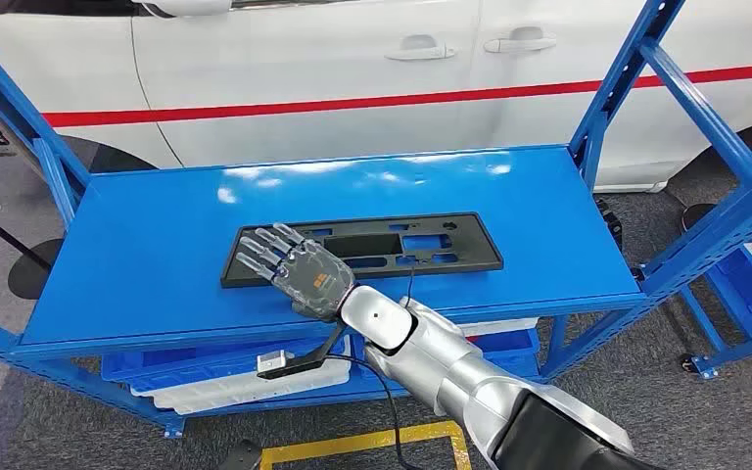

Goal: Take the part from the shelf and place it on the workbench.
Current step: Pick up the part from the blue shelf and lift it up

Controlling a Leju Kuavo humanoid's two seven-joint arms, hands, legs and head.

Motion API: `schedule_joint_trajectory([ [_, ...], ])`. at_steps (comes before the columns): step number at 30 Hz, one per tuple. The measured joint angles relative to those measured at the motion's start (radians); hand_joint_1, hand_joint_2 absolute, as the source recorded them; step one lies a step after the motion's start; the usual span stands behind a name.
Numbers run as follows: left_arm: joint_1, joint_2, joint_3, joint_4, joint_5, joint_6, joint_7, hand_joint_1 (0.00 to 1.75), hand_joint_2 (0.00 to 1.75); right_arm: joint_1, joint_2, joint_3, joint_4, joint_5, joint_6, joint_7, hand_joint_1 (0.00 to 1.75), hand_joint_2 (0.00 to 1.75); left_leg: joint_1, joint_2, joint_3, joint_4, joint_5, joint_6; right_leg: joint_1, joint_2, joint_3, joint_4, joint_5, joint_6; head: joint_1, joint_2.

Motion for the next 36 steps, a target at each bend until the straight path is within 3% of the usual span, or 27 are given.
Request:
schedule_joint_trajectory([
  [8, -0.005, -0.006, 0.000, 0.000, -0.014, 0.001, -0.015, 0.00, 0.00, -0.029, 0.028, 0.000, 0.048, 0.018, 0.002, 0.002, 0.00, 1.75, -0.002, 0.000, -0.001, 0.002, -0.001, 0.001, -0.001, 0.000, 0.001, -0.002, 0.001, 0.001, 0.000, 0.000],
  [13, -0.008, -0.009, 0.000, 0.000, -0.022, -0.001, -0.018, 0.00, 0.00, -0.041, 0.050, 0.000, 0.069, 0.018, 0.007, 0.002, 0.00, 1.75, 0.000, 0.003, 0.013, -0.025, 0.007, 0.021, -0.003, -0.001, 0.000, 0.014, 0.011, 0.019, 0.000, 0.000],
  [15, -0.010, -0.012, 0.000, 0.000, -0.025, -0.001, -0.013, 0.00, 0.00, -0.042, 0.052, 0.000, 0.075, 0.019, 0.006, 0.001, 0.00, 1.75, 0.005, 0.004, 0.029, -0.034, 0.014, 0.024, -0.005, -0.003, -0.029, 0.072, -0.030, 0.026, 0.000, 0.000],
  [17, -0.010, -0.013, 0.000, 0.000, -0.027, -0.001, -0.004, 0.00, 0.00, -0.040, 0.052, 0.000, 0.082, 0.020, 0.006, 0.001, 0.00, 1.75, 0.006, 0.005, 0.031, -0.034, 0.015, 0.025, -0.011, -0.004, -0.091, 0.194, -0.093, 0.032, 0.000, 0.000],
  [19, -0.007, -0.014, 0.000, 0.000, -0.027, 0.000, 0.003, 0.00, 0.00, -0.036, 0.052, 0.000, 0.091, 0.020, 0.006, 0.001, 0.00, 1.75, 0.009, 0.005, 0.032, -0.033, 0.012, 0.020, -0.020, -0.006, -0.137, 0.272, -0.115, 0.038, 0.000, 0.000],
  [20, -0.006, -0.014, 0.000, 0.000, -0.027, -0.001, 0.005, 0.00, 0.00, -0.035, 0.051, 0.000, 0.094, 0.020, 0.006, 0.001, 0.00, 1.75, 0.012, 0.004, 0.035, -0.031, 0.008, 0.015, -0.024, -0.008, -0.132, 0.254, -0.095, 0.042, 0.000, 0.000],
  [22, -0.005, -0.014, 0.000, 0.000, -0.027, -0.001, 0.006, 0.00, 0.00, -0.035, 0.051, 0.000, 0.100, 0.020, 0.006, 0.001, 0.00, 1.75, 0.020, 0.003, 0.042, -0.024, -0.005, -0.001, -0.033, -0.013, -0.076, 0.130, -0.024, 0.052, 0.000, 0.000],
  [23, -0.006, -0.014, 0.000, 0.000, -0.027, -0.001, 0.006, 0.00, 0.00, -0.036, 0.051, 0.000, 0.102, 0.020, 0.007, 0.001, 0.00, 1.75, 0.023, 0.003, 0.043, -0.018, -0.013, -0.010, -0.033, -0.014, -0.049, 0.066, -0.006, 0.051, 0.000, 0.000],
  [24, -0.007, -0.014, 0.001, 0.000, -0.027, -0.001, 0.006, 0.00, 0.00, -0.037, 0.051, 0.000, 0.104, 0.020, 0.008, 0.001, 0.00, 1.75, 0.024, 0.003, 0.042, -0.013, -0.020, -0.019, -0.031, -0.014, -0.033, 0.029, 0.005, 0.043, 0.000, 0.000],
  [27, -0.007, -0.013, 0.001, 0.000, -0.027, -0.002, 0.006, 0.00, 0.00, -0.035, 0.050, 0.000, 0.113, 0.016, 0.017, 0.002, 0.00, 1.75, 0.022, 0.005, 0.041, -0.007, -0.032, -0.039, -0.025, -0.012, -0.032, 0.021, 0.000, 0.009, 0.000, 0.000],
  [29, -0.008, -0.013, 0.001, 0.000, -0.028, -0.003, 0.006, 0.00, 0.00, -0.035, 0.049, -0.001, 0.122, 0.010, 0.022, 0.005, 0.00, 1.75, 0.024, 0.006, 0.032, 0.022, -0.045, -0.046, -0.026, -0.010, -0.024, 0.019, -0.004, -0.004, 0.000, 0.000],
  [30, -0.009, -0.013, 0.001, 0.000, -0.028, -0.004, 0.006, 0.00, 0.00, -0.035, 0.049, -0.001, 0.127, 0.008, 0.023, 0.007, 0.00, 1.75, 0.025, 0.007, 0.011, 0.063, -0.062, -0.048, -0.026, -0.010, -0.019, 0.017, -0.006, -0.009, 0.000, 0.000],
  [33, -0.009, -0.013, 0.003, 0.000, -0.029, -0.007, 0.005, 0.00, 0.00, -0.028, 0.049, -0.003, 0.146, 0.005, 0.020, 0.018, 0.00, 1.75, 0.024, 0.007, -0.100, 0.251, -0.134, -0.051, -0.019, -0.009, -0.012, 0.017, -0.013, -0.020, 0.000, 0.000],
  [34, -0.008, -0.013, 0.005, 0.000, -0.029, -0.008, 0.005, 0.00, 0.00, -0.024, 0.049, -0.003, 0.154, 0.005, 0.019, 0.022, 0.00, 1.75, 0.023, 0.007, -0.126, 0.283, -0.138, -0.049, -0.015, -0.007, -0.011, 0.017, -0.015, -0.023, 0.000, 0.000],
  [35, -0.006, -0.013, 0.006, 0.000, -0.029, -0.008, 0.005, 0.00, 0.00, -0.020, 0.049, -0.004, 0.160, 0.005, 0.018, 0.026, 0.00, 1.75, 0.022, 0.007, -0.134, 0.276, -0.122, -0.045, -0.012, -0.005, -0.008, 0.017, -0.017, -0.025, 0.000, 0.000],
  [36, -0.006, -0.013, 0.008, 0.000, -0.029, -0.009, 0.005, 0.00, 0.00, -0.017, 0.049, -0.005, 0.165, 0.006, 0.018, 0.030, 0.00, 1.75, 0.020, 0.007, -0.123, 0.231, -0.086, -0.038, -0.008, -0.003, -0.004, 0.017, -0.019, -0.026, 0.000, 0.000],
])
